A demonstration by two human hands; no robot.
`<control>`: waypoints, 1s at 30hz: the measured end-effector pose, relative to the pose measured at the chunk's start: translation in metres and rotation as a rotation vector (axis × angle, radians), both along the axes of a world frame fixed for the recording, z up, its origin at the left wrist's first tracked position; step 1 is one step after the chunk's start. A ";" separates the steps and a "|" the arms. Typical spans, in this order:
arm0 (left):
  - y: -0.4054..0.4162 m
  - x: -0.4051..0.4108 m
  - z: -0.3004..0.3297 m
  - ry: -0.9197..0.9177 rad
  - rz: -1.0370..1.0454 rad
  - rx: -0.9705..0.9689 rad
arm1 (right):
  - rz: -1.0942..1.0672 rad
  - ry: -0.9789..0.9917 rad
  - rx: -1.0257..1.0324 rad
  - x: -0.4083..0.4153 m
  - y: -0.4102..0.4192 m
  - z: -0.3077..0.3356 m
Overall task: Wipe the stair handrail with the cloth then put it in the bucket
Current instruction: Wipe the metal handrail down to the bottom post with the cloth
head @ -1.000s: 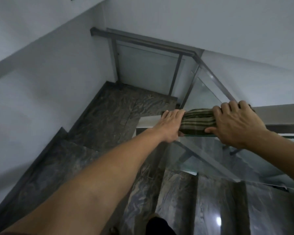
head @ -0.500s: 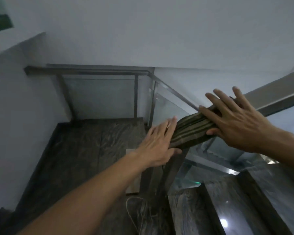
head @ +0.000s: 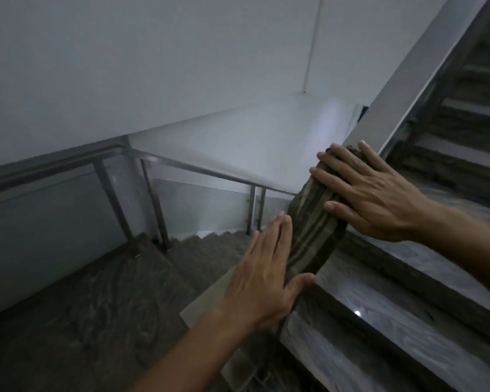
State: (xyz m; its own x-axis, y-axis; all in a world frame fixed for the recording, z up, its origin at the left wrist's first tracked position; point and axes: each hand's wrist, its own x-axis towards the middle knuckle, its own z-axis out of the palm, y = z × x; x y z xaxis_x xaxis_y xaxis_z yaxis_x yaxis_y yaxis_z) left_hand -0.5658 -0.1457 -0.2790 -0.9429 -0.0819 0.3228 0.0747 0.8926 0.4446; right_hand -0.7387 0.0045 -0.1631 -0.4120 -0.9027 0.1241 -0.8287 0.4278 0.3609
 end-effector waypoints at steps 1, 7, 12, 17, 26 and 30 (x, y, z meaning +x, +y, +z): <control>-0.003 0.004 -0.001 -0.005 -0.028 0.019 | -0.041 -0.006 -0.019 0.008 -0.002 -0.004; -0.029 0.035 -0.012 -0.089 -0.217 0.152 | -0.265 -0.015 -0.088 0.064 -0.019 -0.042; -0.053 0.035 -0.041 -0.146 -0.313 0.313 | -0.434 -0.097 -0.135 0.106 -0.026 -0.067; -0.065 0.026 -0.071 -0.159 -0.331 0.412 | -0.515 -0.132 -0.225 0.139 -0.040 -0.088; -0.083 0.010 -0.110 -0.094 -0.589 0.410 | -0.621 0.031 -0.486 0.179 -0.064 -0.139; -0.090 -0.003 -0.122 -0.009 -0.769 0.314 | -0.658 0.133 -0.616 0.189 -0.075 -0.166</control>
State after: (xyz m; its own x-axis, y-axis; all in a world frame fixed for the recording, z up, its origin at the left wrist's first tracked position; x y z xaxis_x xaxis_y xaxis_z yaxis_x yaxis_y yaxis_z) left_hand -0.5684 -0.2358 -0.4007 -0.7748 0.5017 0.3848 0.6088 0.4277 0.6682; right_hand -0.5500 -0.0709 -0.3291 -0.7680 -0.2487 0.5901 -0.3171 0.9483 -0.0130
